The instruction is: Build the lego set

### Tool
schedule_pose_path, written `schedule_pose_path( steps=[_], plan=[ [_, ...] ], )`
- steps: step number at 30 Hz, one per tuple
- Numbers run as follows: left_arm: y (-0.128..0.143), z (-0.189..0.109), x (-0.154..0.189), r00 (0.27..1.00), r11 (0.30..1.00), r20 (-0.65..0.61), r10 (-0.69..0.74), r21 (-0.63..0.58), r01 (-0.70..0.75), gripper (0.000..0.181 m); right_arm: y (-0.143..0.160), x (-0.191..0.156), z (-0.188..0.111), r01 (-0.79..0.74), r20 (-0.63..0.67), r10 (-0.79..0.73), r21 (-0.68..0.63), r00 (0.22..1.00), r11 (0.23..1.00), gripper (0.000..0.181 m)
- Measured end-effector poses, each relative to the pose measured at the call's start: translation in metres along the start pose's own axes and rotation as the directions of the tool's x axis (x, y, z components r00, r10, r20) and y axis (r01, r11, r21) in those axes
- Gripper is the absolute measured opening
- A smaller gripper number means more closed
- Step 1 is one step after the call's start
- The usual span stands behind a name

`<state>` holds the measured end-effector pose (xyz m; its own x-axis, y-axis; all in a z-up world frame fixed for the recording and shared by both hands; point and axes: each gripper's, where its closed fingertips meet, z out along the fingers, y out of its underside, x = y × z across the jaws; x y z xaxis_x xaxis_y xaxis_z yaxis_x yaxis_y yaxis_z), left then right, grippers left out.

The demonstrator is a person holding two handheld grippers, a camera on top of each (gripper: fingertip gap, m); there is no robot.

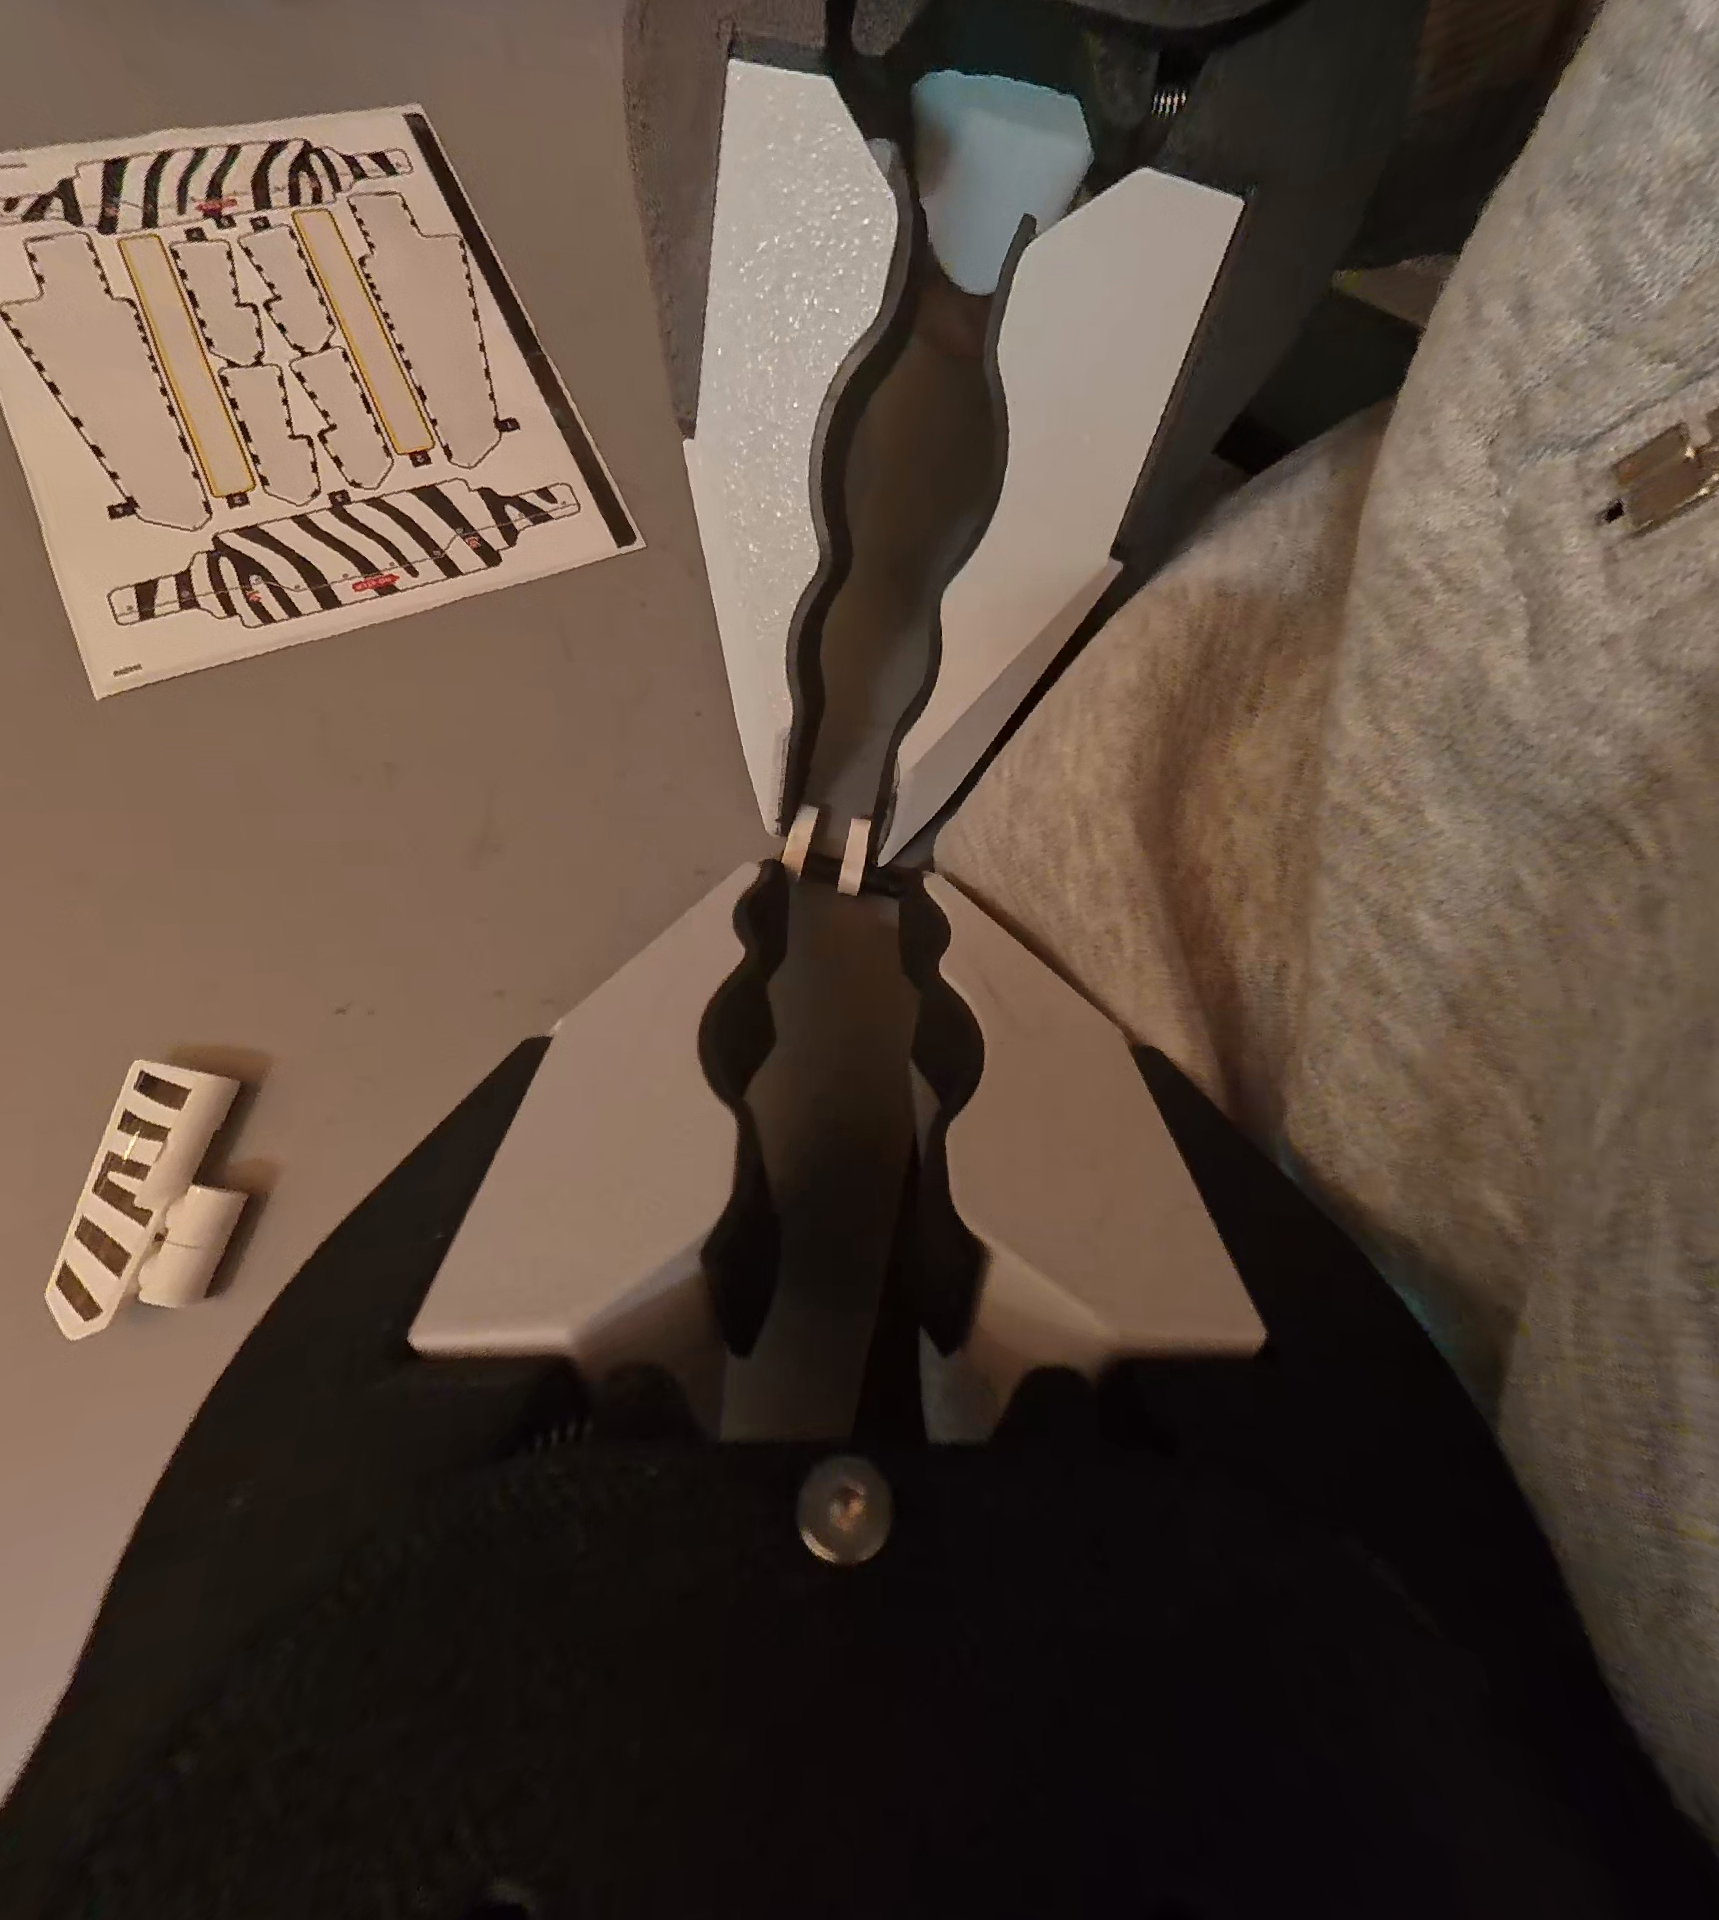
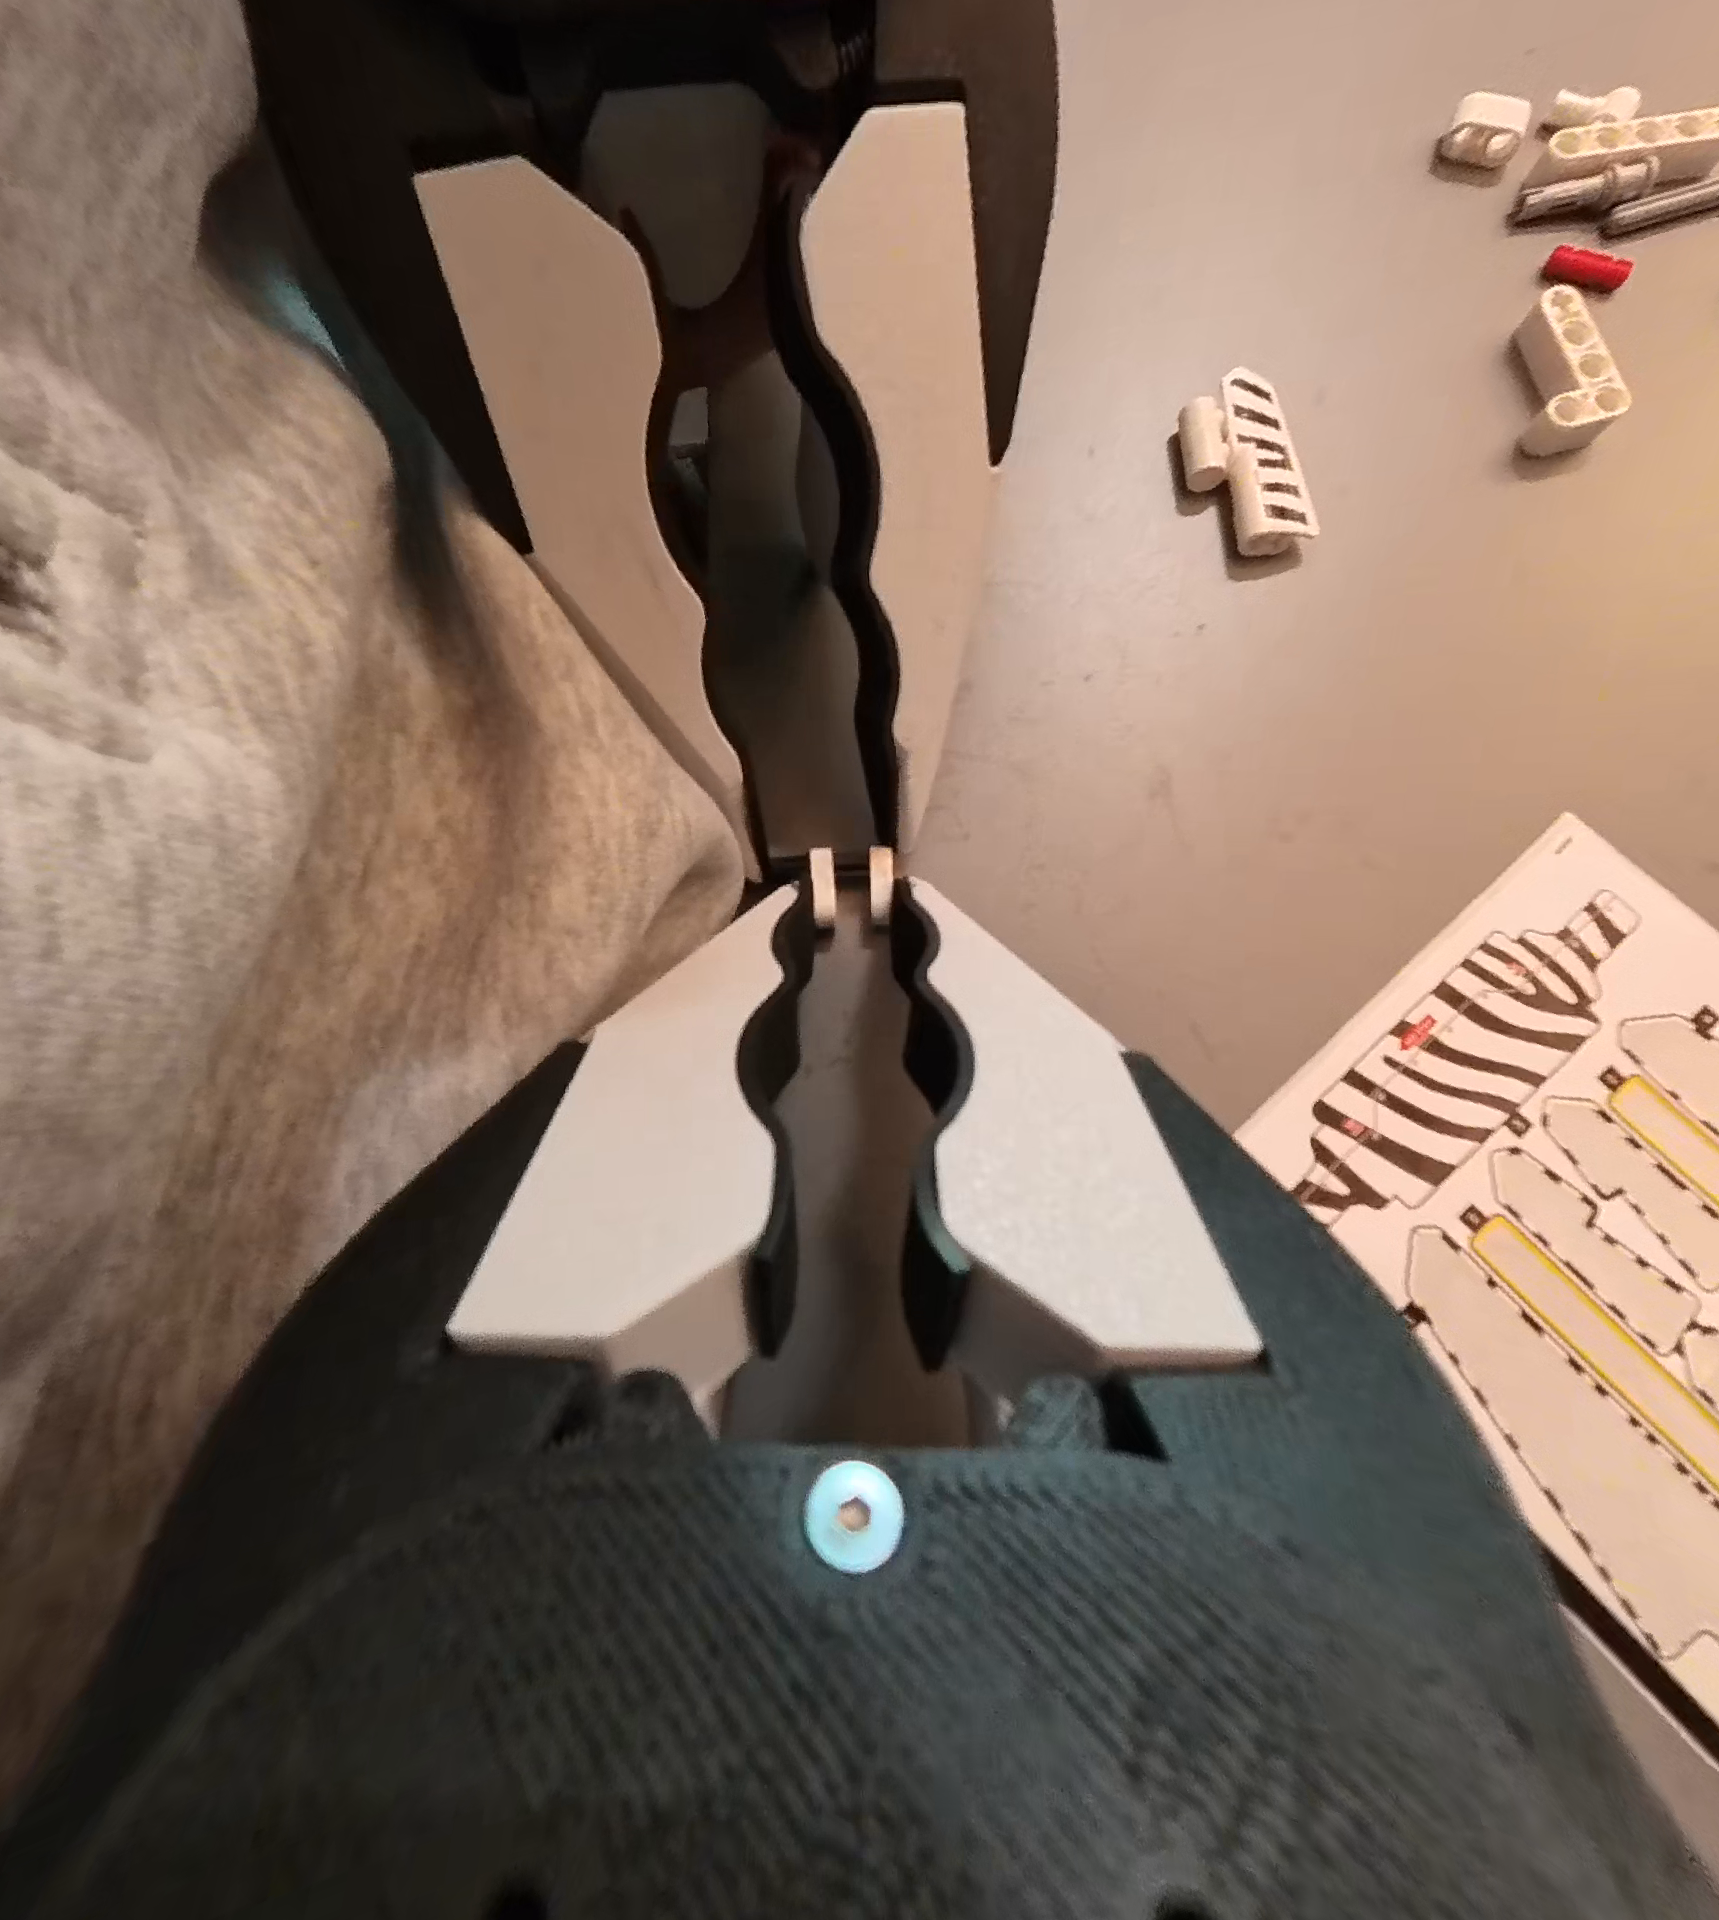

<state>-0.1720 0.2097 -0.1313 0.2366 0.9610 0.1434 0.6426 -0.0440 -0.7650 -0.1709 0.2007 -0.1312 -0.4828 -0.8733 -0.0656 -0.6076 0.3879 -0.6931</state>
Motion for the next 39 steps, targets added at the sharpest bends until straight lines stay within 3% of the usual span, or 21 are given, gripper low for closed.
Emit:
schedule_pose_path(
  steps=[20, 27, 32, 36, 39],
  plan=[
    [-0.001, 0.000, 0.001, 1.000, 1.000, -0.007, -0.009, 0.015, 0.009, 0.015, 0.000, -0.002, -0.001, -0.028, 0.027, 0.027, 0.019, 0.999, 0.999, 0.007],
    [-0.005, -0.001, -0.005, 0.999, 0.998, 0.015, -0.049, 0.044, 0.048, 0.015, 0.000, 0.003, -0.001, -0.054, -0.017, 0.055, 0.052, 0.998, 0.997, 0.007],
    [-0.026, -0.019, -0.020, 0.989, 0.978, 0.127, -0.075, 0.201, 0.048, 0.056, -0.001, 0.017, 0.000, -0.059, -0.143, 0.069, 0.074, 0.987, 0.995, 0.008],
    [-0.041, -0.040, -0.036, 0.963, 0.955, 0.257, -0.083, 0.295, 0.004, 0.064, -0.003, 0.020, 0.001, -0.048, -0.202, 0.066, 0.092, 0.977, 0.995, 0.007],
    [-0.048, -0.053, -0.046, 0.946, 0.923, 0.285, -0.155, 0.384, 0.036, 0.072, -0.005, 0.029, 0.001, -0.036, -0.271, 0.058, 0.086, 0.961, 0.996, 0.007]
  ],
)
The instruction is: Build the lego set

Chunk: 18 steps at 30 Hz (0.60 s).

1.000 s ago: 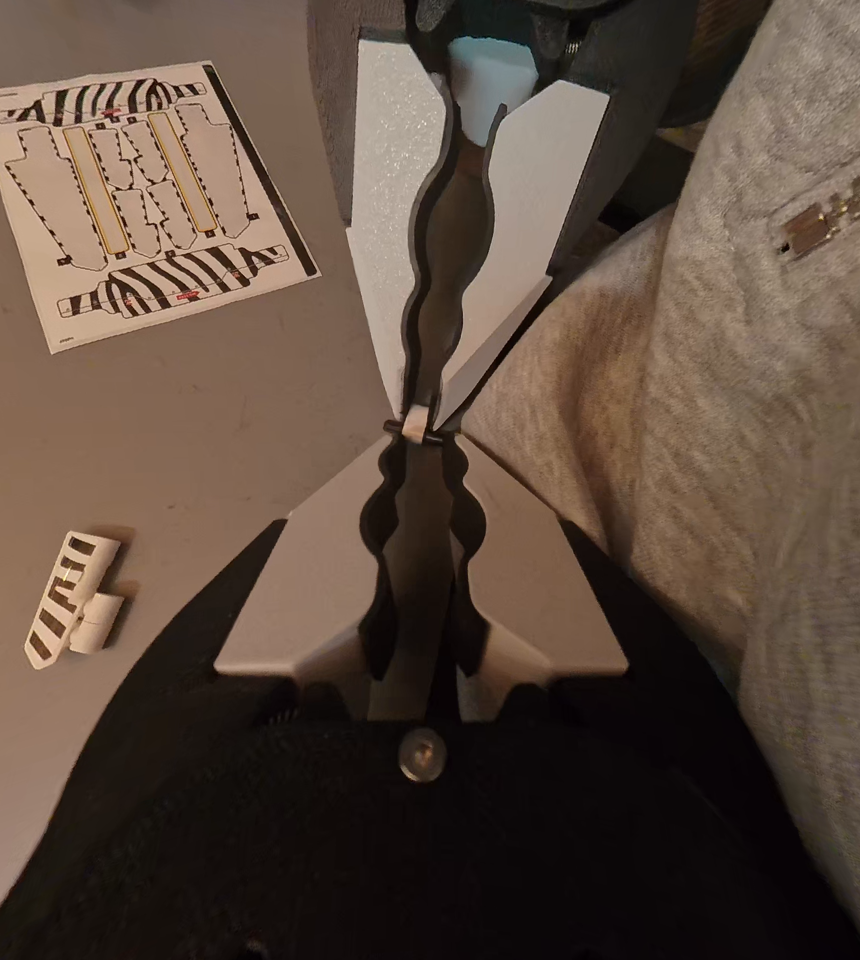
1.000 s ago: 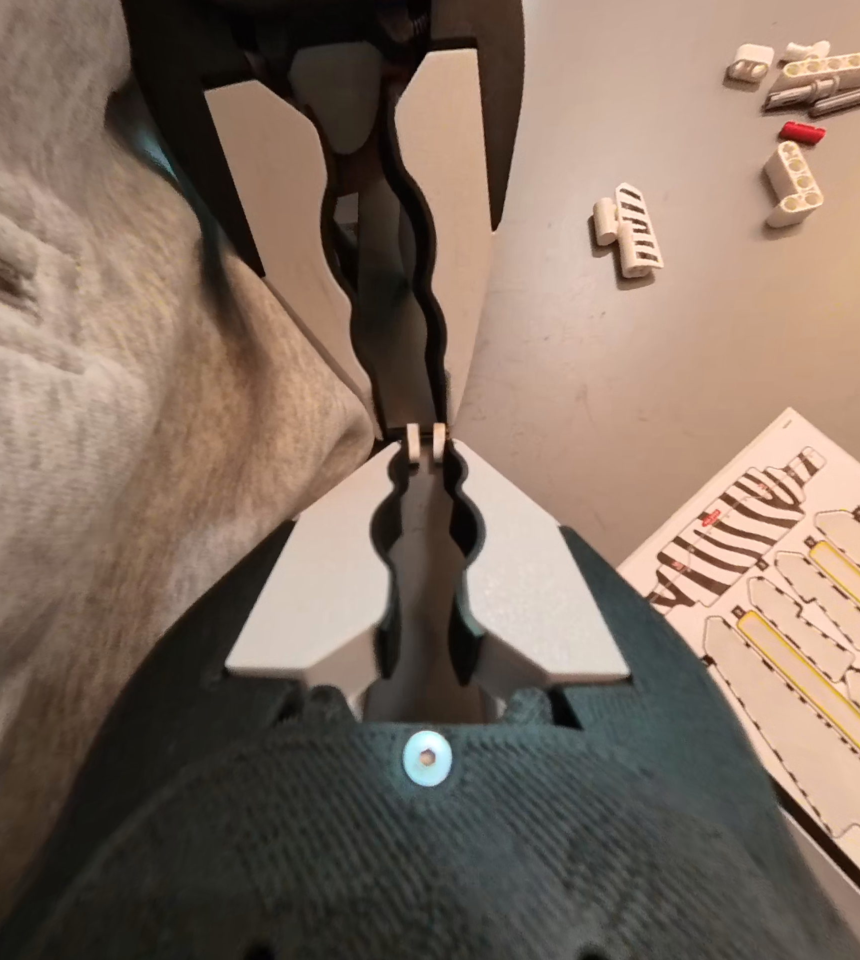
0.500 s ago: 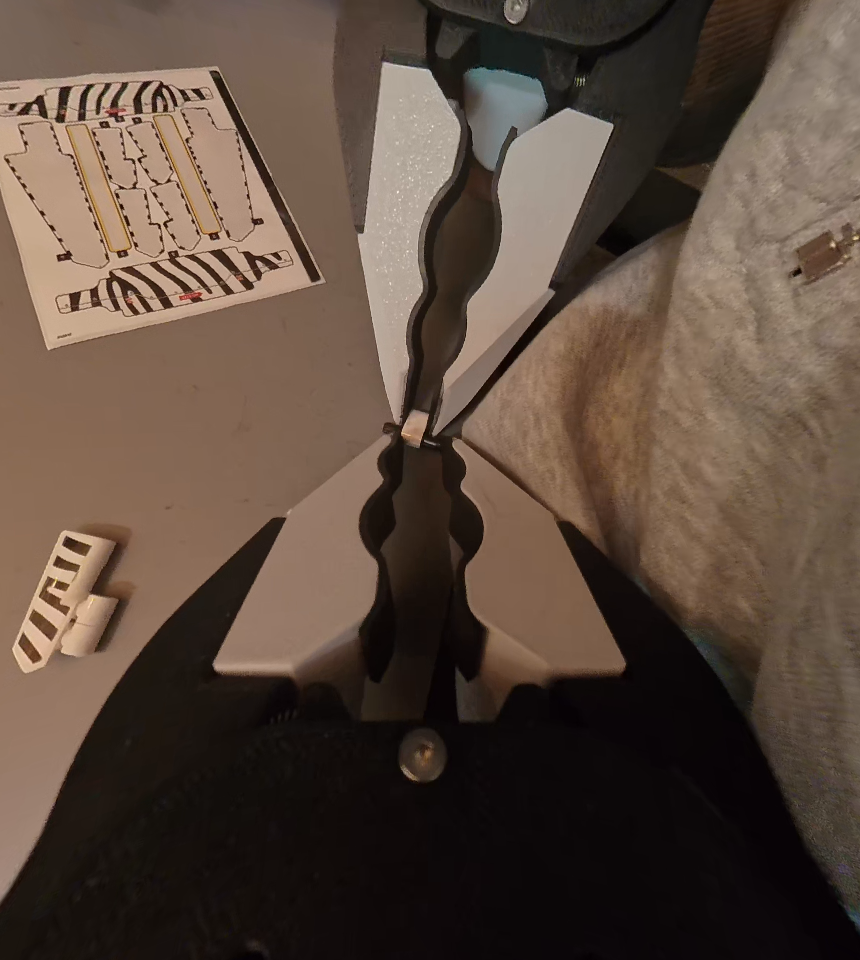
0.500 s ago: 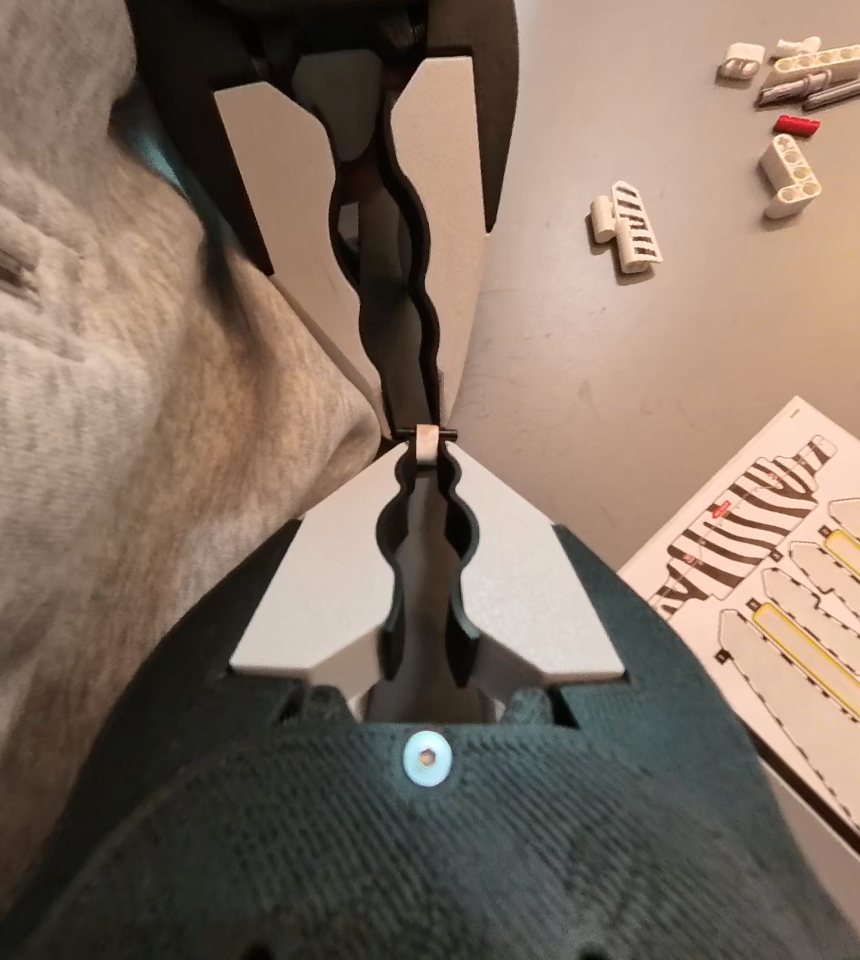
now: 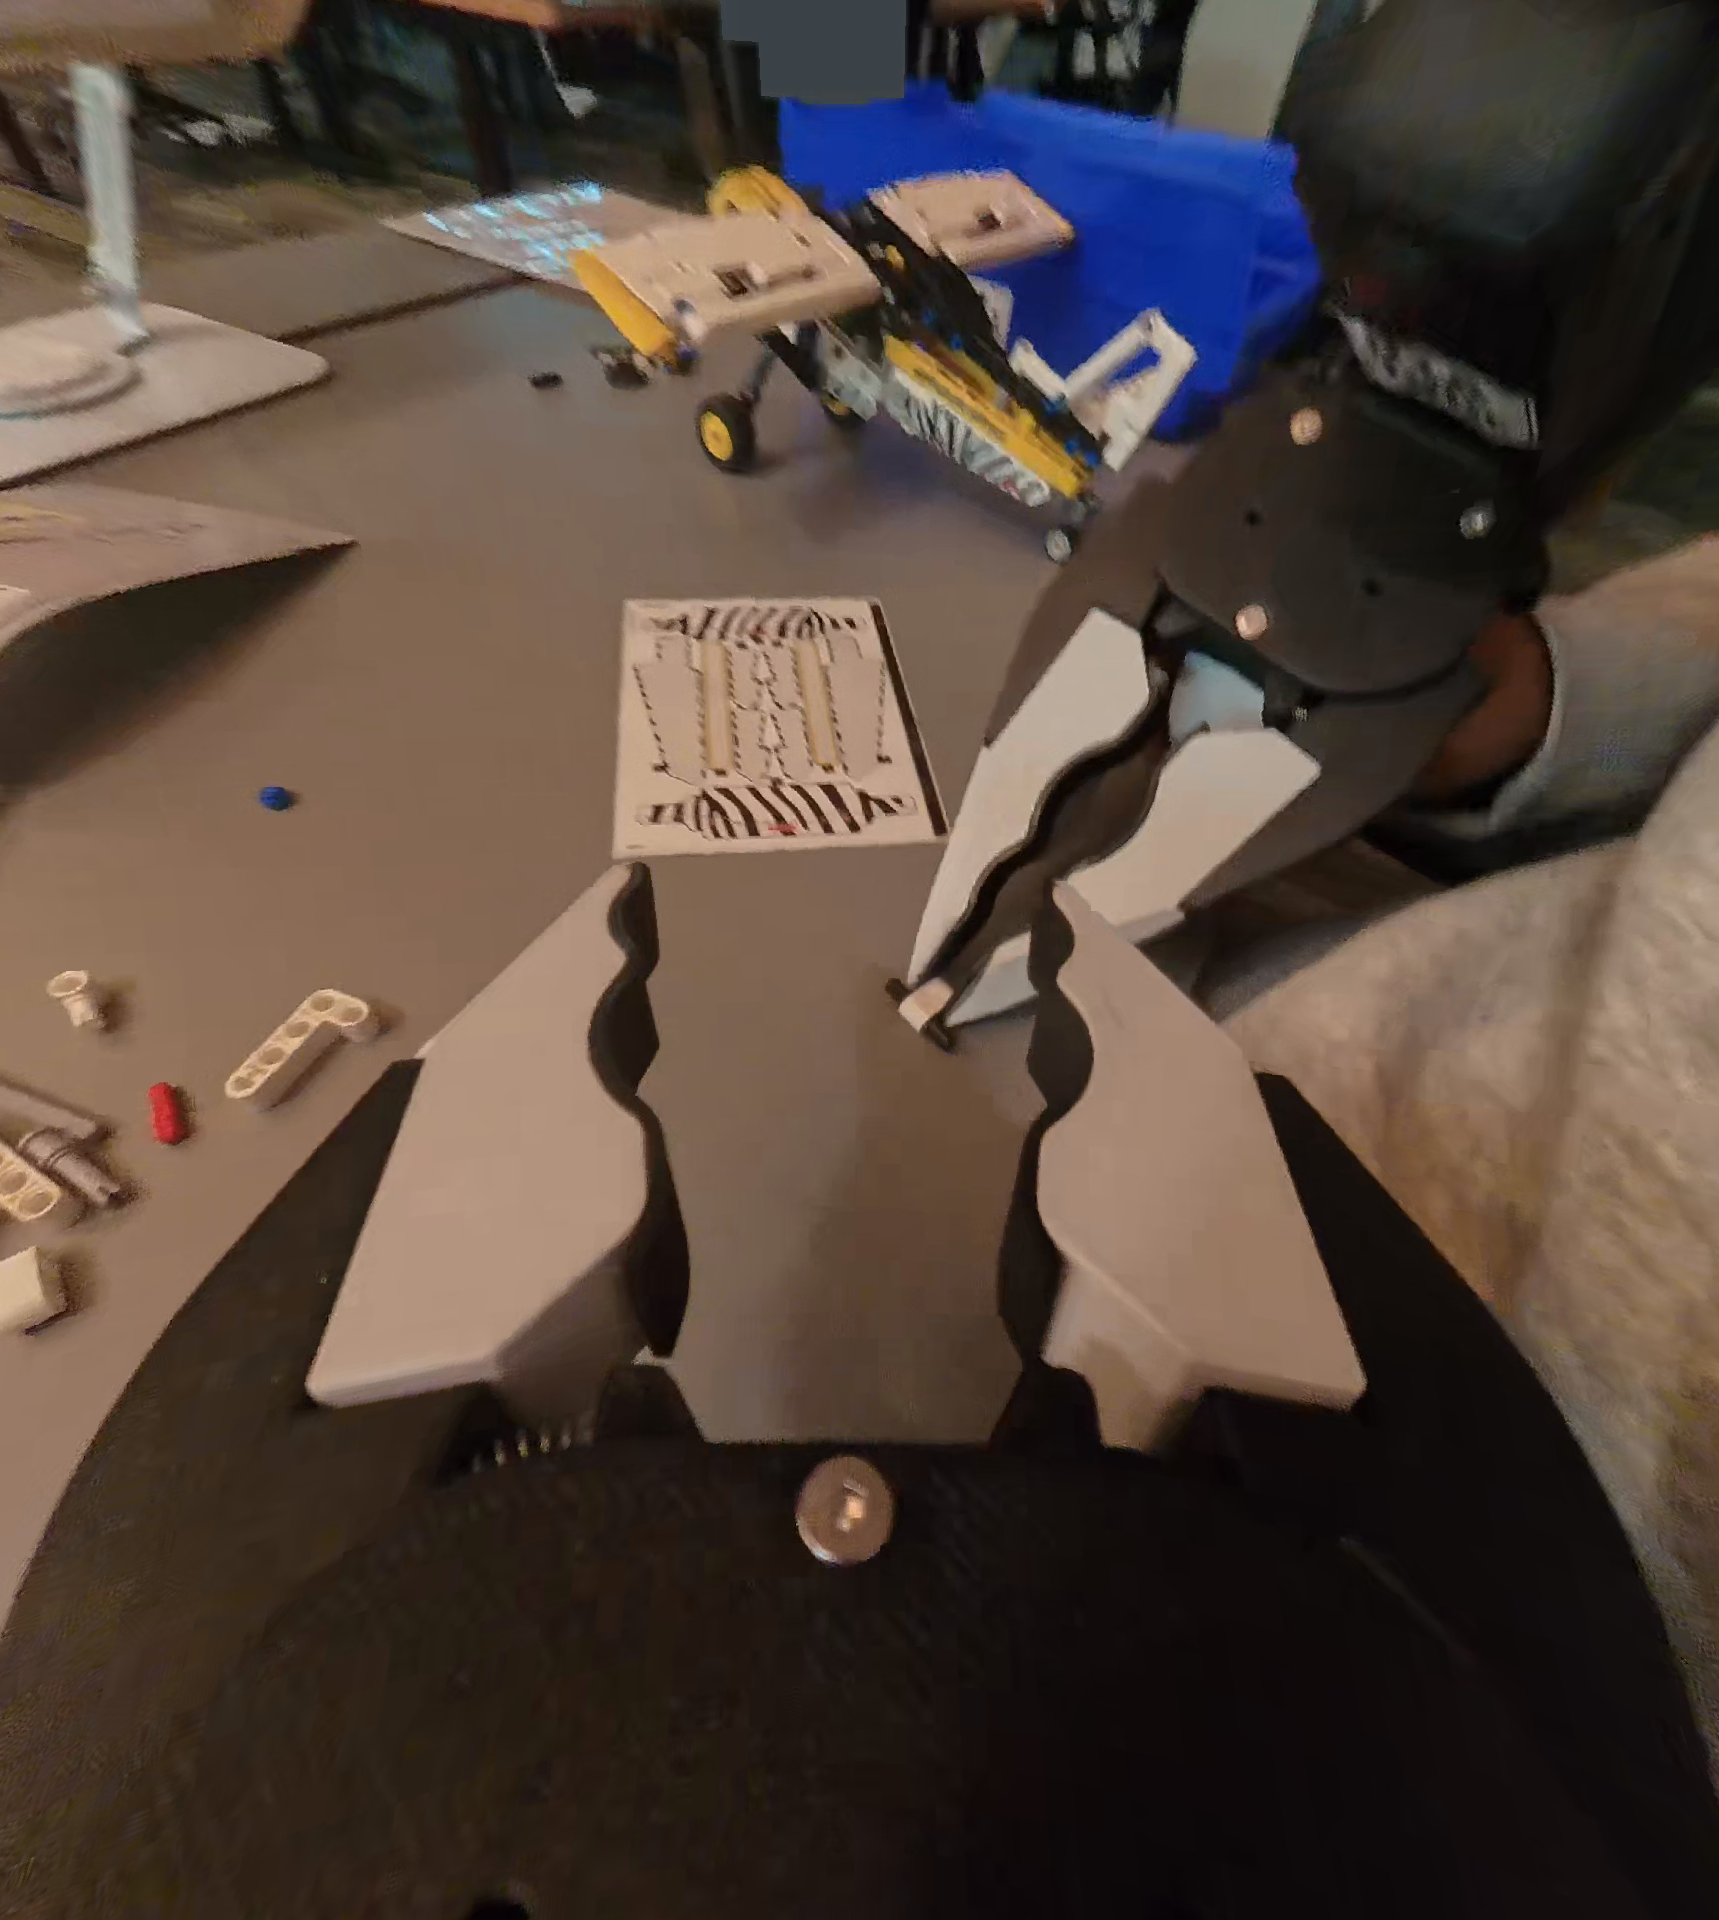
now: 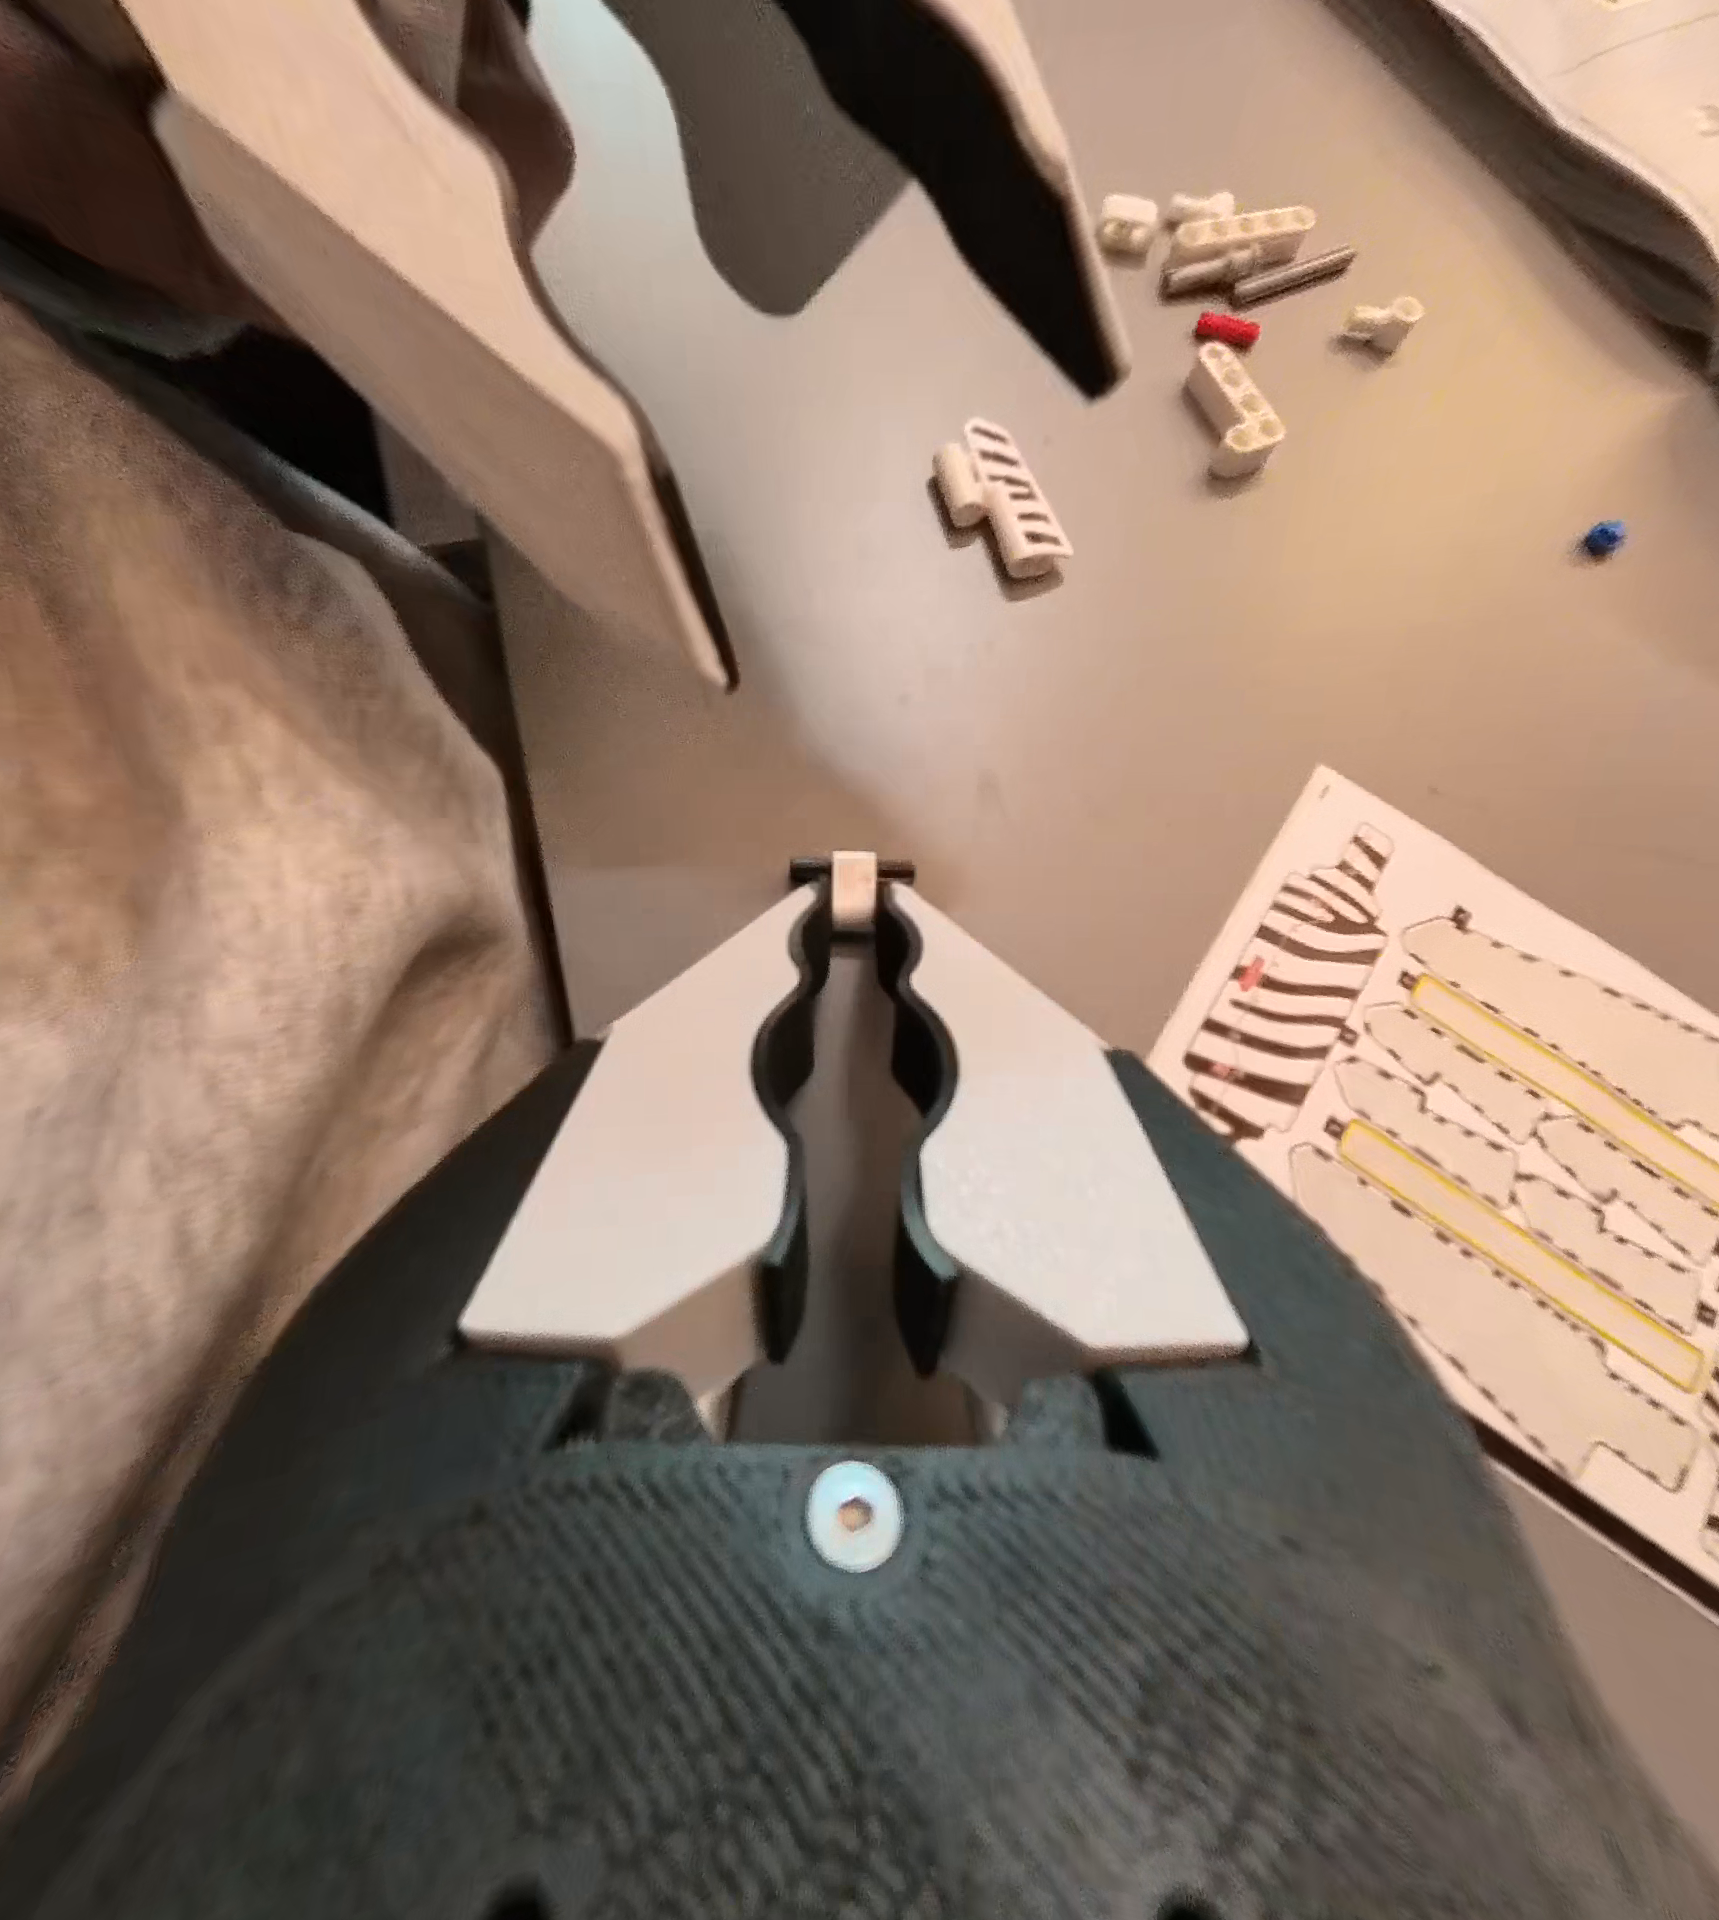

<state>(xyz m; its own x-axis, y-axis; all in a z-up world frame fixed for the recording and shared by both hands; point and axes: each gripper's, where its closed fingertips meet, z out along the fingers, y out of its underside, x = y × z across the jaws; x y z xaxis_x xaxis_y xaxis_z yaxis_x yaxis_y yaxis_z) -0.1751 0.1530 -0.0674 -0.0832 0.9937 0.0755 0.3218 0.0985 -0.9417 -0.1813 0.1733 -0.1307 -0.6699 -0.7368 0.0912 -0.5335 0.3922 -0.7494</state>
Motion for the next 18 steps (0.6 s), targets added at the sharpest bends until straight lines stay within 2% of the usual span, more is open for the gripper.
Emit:
schedule_pose_path(
  steps=[2, 4, 6, 9, 10, 11, 12, 13, 14, 15, 18],
  plan=[
    [-0.009, -0.003, -0.013, 0.998, 0.998, 0.054, -0.011, 0.057, 0.008, 0.092, -0.003, 0.007, 0.004, 0.004, -0.047, -0.004, -0.002, 0.999, 1.000, 0.007],
    [-0.026, -0.012, -0.051, 0.962, 0.989, 0.261, 0.085, 0.097, -0.113, 0.115, -0.006, 0.019, 0.009, 0.020, -0.116, -0.021, -0.008, 0.993, 1.000, 0.007],
    [-0.052, -0.026, -0.090, 0.893, 0.965, 0.425, 0.149, 0.134, -0.225, 0.118, -0.010, 0.031, 0.014, 0.036, -0.176, -0.038, -0.017, 0.984, 0.999, 0.007],
    [-0.087, -0.041, -0.130, 0.902, 0.947, 0.431, -0.007, 0.292, -0.132, 0.121, -0.016, 0.047, 0.022, 0.044, -0.251, -0.050, -0.031, 0.967, 0.999, 0.007],
    [-0.095, -0.045, -0.142, 0.906, 0.931, 0.416, -0.079, 0.356, -0.083, 0.115, -0.017, 0.053, 0.023, 0.055, -0.282, -0.063, -0.037, 0.957, 0.998, 0.007],
    [-0.099, -0.050, -0.151, 0.904, 0.912, 0.406, -0.132, 0.408, -0.050, 0.081, -0.018, 0.058, 0.023, 0.081, -0.319, -0.089, -0.040, 0.944, 0.996, 0.007],
    [-0.101, -0.054, -0.152, 0.915, 0.888, 0.378, -0.138, 0.456, -0.054, 0.030, -0.021, 0.063, 0.022, 0.122, -0.359, -0.127, -0.039, 0.925, 0.992, 0.007],
    [-0.105, -0.059, -0.147, 0.932, 0.852, 0.345, -0.108, 0.515, -0.092, 0.000, -0.024, 0.065, 0.020, 0.169, -0.396, -0.166, -0.029, 0.903, 0.985, 0.007],
    [-0.105, -0.066, -0.150, 0.924, 0.823, 0.362, -0.125, 0.558, -0.107, 0.000, -0.029, 0.065, 0.017, 0.210, -0.423, -0.195, -0.013, 0.885, 0.978, 0.007],
    [-0.101, -0.071, -0.156, 0.903, 0.826, 0.400, -0.155, 0.555, -0.104, 0.000, -0.033, 0.065, 0.015, 0.237, -0.442, -0.210, 0.005, 0.872, 0.971, 0.007],
    [-0.096, -0.073, -0.153, 0.890, 0.843, 0.445, -0.101, 0.514, -0.161, 0.000, -0.040, 0.066, 0.009, 0.257, -0.470, -0.204, 0.052, 0.859, 0.965, 0.007]
  ],
)
